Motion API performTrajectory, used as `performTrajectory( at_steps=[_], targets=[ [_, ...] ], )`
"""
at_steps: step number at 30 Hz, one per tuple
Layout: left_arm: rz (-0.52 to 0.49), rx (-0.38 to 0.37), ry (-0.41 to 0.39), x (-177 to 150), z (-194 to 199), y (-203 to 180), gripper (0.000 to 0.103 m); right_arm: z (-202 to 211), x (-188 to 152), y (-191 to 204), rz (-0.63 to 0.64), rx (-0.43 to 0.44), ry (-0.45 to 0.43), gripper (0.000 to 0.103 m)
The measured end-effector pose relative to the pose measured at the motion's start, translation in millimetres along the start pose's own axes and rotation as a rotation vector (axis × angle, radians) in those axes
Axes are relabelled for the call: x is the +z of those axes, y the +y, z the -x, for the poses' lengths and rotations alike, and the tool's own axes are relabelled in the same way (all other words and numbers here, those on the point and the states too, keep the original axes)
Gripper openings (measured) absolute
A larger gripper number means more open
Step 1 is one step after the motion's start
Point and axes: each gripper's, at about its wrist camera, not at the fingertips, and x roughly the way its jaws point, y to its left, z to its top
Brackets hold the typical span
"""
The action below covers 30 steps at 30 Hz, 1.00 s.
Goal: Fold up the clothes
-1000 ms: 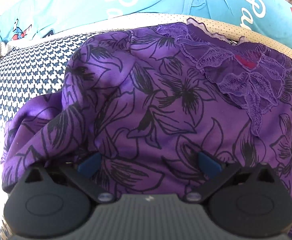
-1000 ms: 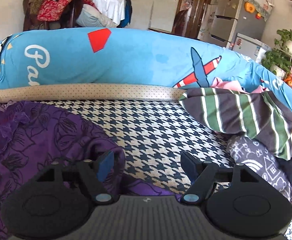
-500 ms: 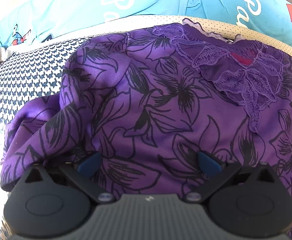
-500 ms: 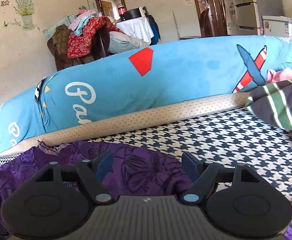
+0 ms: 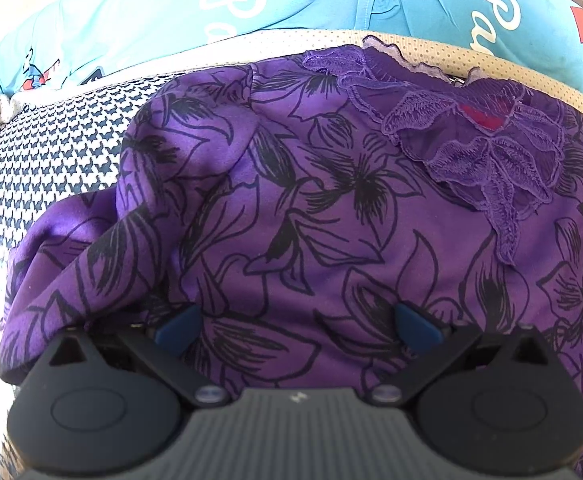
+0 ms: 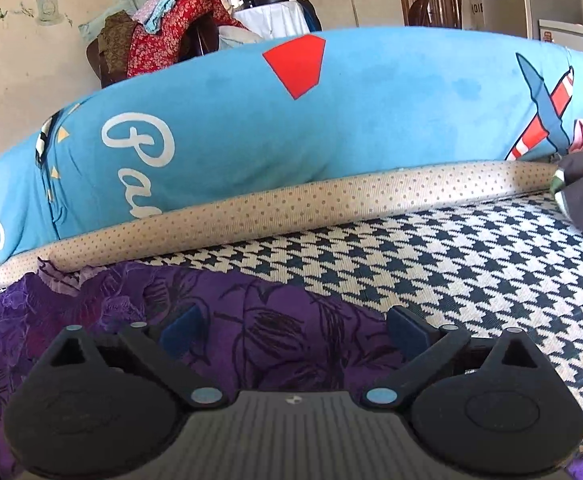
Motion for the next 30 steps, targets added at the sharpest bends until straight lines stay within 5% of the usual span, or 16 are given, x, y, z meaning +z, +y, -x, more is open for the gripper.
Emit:
performTrajectory(
  at_steps=[4,10,20,28,30],
  targets=[
    [-0.002,0.000,-0.001,0,0,-1,0.103,-8,-3,7,0.025,0.021,0.021,0.089],
    [-0.001,-0.001,-0.001,0,0,-1,0.103,1,1,22,0.106,0.077,0.011,0.015],
    [0.015,-0.007,0.000,2,-1,1,0.103,51,-9,54,0.335,0.260,-0.023,0.013],
    [0.014,0.002,-0.019,1,-1,-2,0.103,80,-77,100,0.674,0.400,0.086,0.012],
    [0.016,0.000,-0.020,1,-1,-2,0.103,80,-89,103,0.731,0.391,0.100,0.021]
  ],
)
